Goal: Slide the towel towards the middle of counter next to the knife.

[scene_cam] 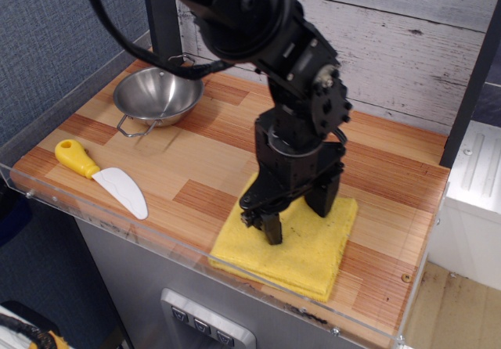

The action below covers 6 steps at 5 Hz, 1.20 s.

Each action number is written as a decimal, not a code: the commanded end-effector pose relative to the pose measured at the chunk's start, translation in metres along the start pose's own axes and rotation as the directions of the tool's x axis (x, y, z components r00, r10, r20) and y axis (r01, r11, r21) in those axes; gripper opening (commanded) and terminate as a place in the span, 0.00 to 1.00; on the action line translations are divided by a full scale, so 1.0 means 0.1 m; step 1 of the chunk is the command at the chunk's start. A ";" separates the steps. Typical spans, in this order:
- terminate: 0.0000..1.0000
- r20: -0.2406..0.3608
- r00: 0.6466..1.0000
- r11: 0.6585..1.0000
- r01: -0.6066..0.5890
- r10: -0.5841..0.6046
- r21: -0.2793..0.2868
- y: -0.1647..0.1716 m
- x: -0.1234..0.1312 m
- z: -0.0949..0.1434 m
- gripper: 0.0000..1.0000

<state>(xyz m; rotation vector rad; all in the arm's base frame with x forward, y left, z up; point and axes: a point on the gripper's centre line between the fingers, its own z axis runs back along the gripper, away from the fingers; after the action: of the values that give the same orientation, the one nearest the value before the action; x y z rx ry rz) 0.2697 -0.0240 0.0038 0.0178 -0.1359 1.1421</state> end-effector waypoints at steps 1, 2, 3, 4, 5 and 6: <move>0.00 -0.001 0.999 0.998 -0.041 0.041 0.048 0.11 0.21 -0.13 1.00; 0.00 0.001 0.997 0.996 -0.082 0.082 0.041 0.14 0.38 -0.14 1.00; 0.00 0.014 0.994 0.994 -0.109 0.108 0.034 0.14 0.55 -0.11 1.00; 0.00 0.024 0.991 0.991 -0.133 0.132 0.029 0.15 0.68 -0.08 1.00; 0.00 0.028 0.988 0.988 -0.152 0.152 0.031 0.17 0.78 -0.07 1.00; 0.00 0.043 0.986 0.986 -0.163 0.161 0.044 0.17 0.90 -0.05 1.00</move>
<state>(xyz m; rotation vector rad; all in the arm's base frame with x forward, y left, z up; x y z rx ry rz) 0.2953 0.0577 0.0074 0.0685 -0.1392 1.2875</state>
